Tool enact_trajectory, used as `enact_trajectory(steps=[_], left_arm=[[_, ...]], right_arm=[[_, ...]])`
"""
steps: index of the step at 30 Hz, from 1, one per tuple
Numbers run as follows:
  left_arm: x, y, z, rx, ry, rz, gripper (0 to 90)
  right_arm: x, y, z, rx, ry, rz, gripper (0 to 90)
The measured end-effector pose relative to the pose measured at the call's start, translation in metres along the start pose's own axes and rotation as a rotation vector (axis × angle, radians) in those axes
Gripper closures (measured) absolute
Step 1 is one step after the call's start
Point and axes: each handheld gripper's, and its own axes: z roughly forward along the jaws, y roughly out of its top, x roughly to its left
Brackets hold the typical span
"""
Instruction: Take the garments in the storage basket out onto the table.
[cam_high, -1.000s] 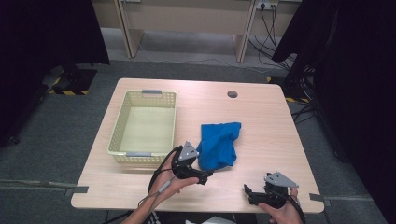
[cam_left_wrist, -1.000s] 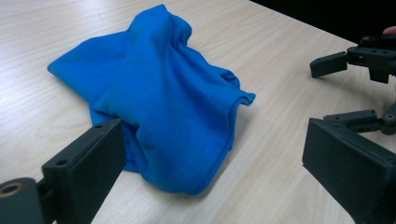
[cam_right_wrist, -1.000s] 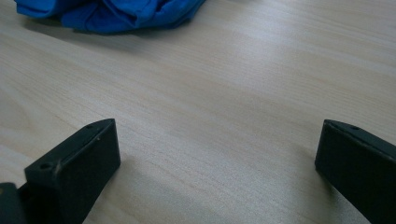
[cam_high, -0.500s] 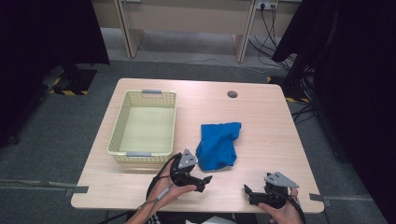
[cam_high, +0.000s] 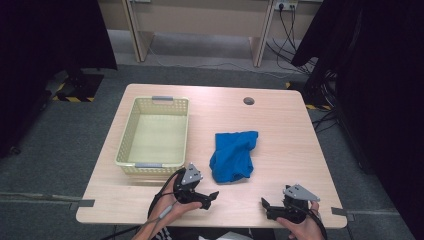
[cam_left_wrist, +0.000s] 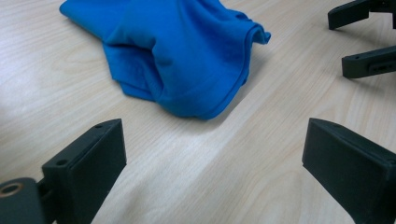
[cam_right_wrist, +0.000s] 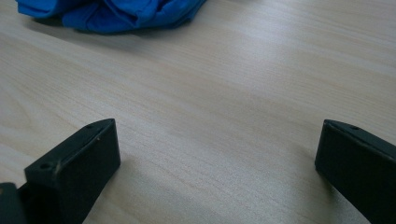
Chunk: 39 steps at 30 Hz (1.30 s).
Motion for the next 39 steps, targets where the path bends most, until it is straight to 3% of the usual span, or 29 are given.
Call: enact_trajectory(steps=[11, 20, 28, 39], left_arm=[[0.003, -0.011, -0.010, 0.005, 0.007, -0.009, 5.4], [0.008, -0.026, -0.017, 0.050, 0.041, 0.001, 5.4], [0.015, -0.036, -0.027, 0.075, 0.053, -0.018, 5.6], [0.013, -0.044, -0.032, 0.100, 0.075, -0.007, 5.6]], right_arm=[[0.000, 0.000, 0.000, 0.000, 0.000, 0.000, 0.2], [0.000, 0.000, 0.000, 0.000, 0.000, 0.000, 0.3], [0.000, 0.000, 0.000, 0.001, 0.000, 0.000, 0.2], [0.000, 0.000, 0.000, 0.000, 0.002, -0.001, 0.2]])
